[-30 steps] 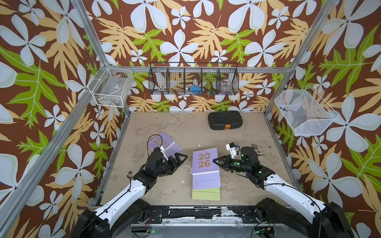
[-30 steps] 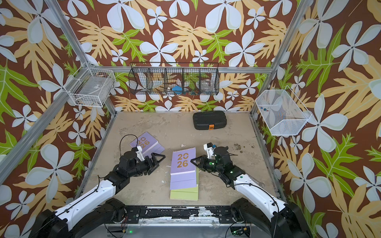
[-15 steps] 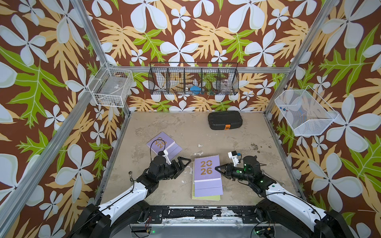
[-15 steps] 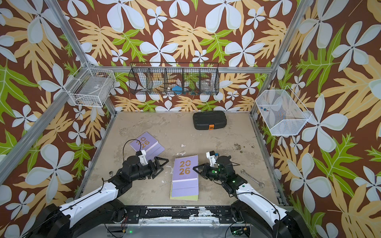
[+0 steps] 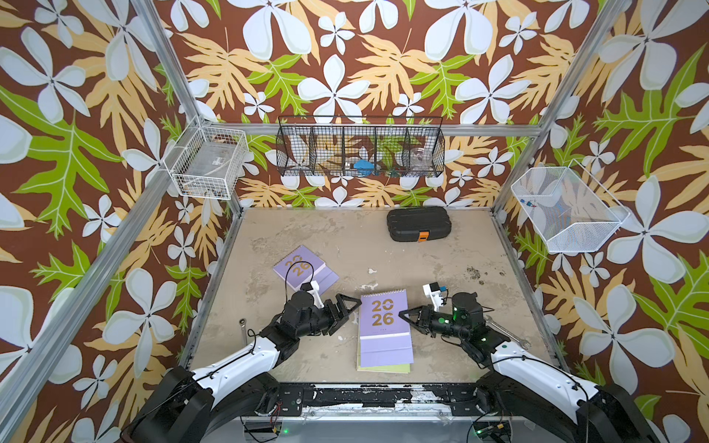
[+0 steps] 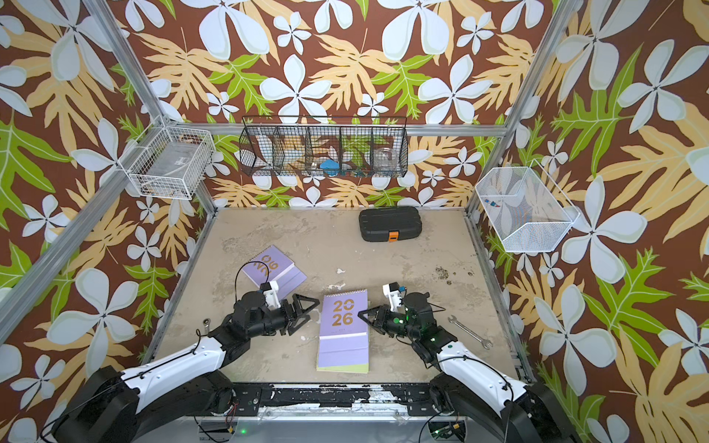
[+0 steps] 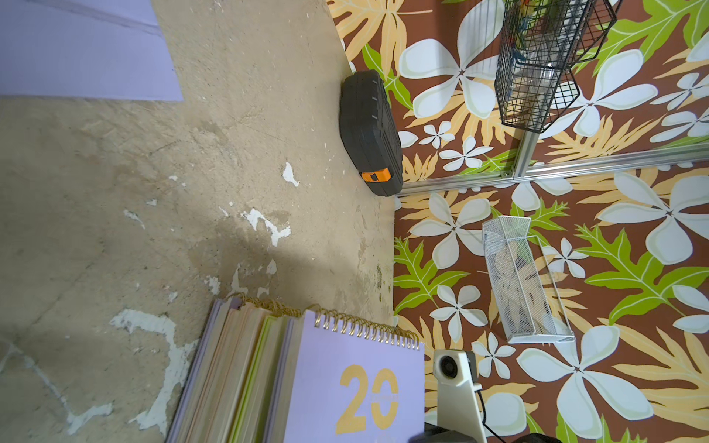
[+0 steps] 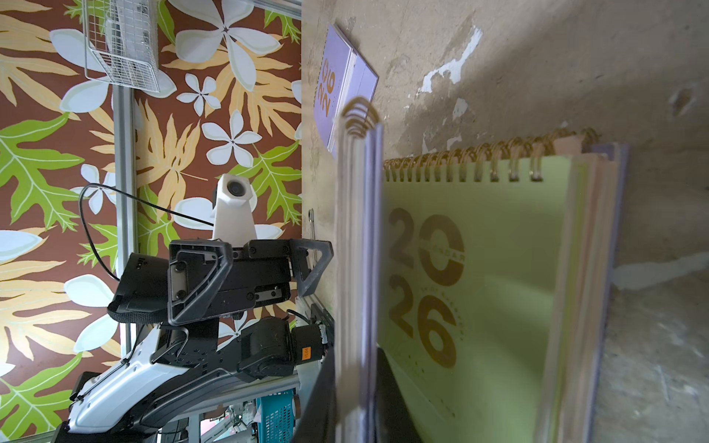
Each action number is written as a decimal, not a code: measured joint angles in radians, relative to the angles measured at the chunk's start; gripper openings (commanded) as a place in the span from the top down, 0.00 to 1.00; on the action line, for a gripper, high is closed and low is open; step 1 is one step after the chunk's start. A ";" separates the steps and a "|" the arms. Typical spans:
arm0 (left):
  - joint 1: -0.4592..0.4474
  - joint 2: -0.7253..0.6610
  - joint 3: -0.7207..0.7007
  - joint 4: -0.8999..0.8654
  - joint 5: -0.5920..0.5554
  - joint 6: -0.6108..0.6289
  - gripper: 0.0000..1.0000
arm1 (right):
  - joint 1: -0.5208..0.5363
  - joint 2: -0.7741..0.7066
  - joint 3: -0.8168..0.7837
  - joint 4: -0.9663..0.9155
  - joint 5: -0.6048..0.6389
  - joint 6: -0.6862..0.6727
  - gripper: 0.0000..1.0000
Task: Stack the calendars
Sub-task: Place the calendar at the calendar.
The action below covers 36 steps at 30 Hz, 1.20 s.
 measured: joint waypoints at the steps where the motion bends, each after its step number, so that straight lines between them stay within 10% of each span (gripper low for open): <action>1: -0.003 0.006 0.003 0.005 0.000 -0.003 0.00 | 0.000 0.003 -0.005 0.007 0.000 0.000 0.93; 36: -0.056 0.112 0.024 0.097 0.006 -0.014 0.00 | 0.000 0.040 -0.050 0.064 0.035 -0.004 0.83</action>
